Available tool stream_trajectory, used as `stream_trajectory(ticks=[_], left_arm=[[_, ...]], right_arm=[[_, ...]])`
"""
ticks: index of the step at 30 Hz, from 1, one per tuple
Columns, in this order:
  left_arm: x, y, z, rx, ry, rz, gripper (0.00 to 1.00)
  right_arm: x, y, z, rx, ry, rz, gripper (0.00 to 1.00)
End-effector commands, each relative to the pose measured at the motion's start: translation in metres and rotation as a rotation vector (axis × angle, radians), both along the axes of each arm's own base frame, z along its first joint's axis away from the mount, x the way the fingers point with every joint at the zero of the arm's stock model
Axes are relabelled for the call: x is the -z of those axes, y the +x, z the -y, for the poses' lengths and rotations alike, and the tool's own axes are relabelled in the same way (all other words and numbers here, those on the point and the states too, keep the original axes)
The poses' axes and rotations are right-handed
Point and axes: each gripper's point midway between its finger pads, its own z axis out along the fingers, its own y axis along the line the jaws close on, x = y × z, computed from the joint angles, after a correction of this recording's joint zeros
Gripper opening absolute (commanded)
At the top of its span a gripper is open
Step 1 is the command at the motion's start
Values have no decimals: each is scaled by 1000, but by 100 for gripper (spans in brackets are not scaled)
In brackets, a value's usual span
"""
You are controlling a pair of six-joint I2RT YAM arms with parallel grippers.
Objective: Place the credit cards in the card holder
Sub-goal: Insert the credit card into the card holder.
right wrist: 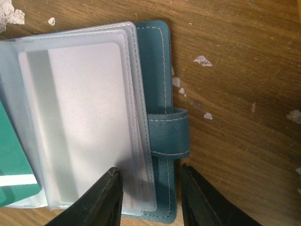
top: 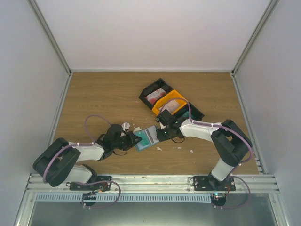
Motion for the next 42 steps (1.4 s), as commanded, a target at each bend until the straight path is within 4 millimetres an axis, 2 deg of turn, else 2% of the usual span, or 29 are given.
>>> stream_trajectory(ticks=[1,16,34,42], left_arm=[[1,0,-10,-39,40,17,0],[-15,3,16,55,-93,61,0],[-14,4,13,38,-82,68,0],[-26,5,9,22,-103,119,0]], right_arm=[[29,-20,19,2,-102,-85,33],[30,-20,18,1,-106,-91,29],[30,-20,18,3,-103,-91,29],[30,-20,18,1,-101,-88,29]])
